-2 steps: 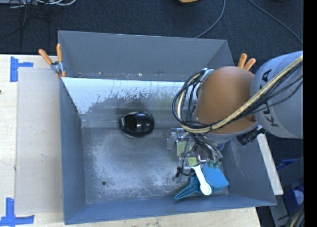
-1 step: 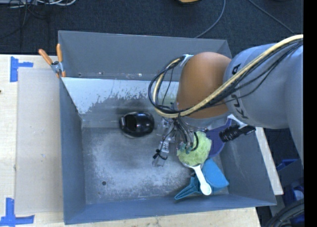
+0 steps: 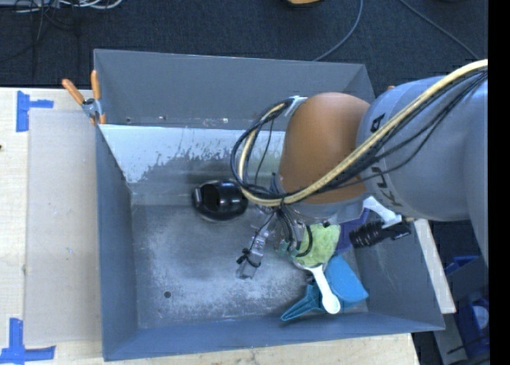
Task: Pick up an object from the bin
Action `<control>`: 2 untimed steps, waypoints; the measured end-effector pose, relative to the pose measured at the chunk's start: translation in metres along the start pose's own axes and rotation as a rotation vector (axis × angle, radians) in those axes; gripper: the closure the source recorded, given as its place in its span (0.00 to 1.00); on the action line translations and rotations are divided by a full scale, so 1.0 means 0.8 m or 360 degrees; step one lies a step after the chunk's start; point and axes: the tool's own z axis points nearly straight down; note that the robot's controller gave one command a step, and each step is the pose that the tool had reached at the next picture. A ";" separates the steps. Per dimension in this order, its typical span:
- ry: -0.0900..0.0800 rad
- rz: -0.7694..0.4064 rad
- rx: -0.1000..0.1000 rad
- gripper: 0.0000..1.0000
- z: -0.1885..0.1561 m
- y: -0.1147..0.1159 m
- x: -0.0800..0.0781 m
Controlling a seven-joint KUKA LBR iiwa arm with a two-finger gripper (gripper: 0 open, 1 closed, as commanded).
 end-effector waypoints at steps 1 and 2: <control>0.0009 -0.0203 0.0005 0.00 0.157 -0.020 -0.062; 0.0010 -0.1197 0.0002 0.00 0.152 -0.046 -0.075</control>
Offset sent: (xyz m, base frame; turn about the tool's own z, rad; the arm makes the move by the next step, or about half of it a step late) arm 0.0387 -0.0328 -0.1220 -0.1280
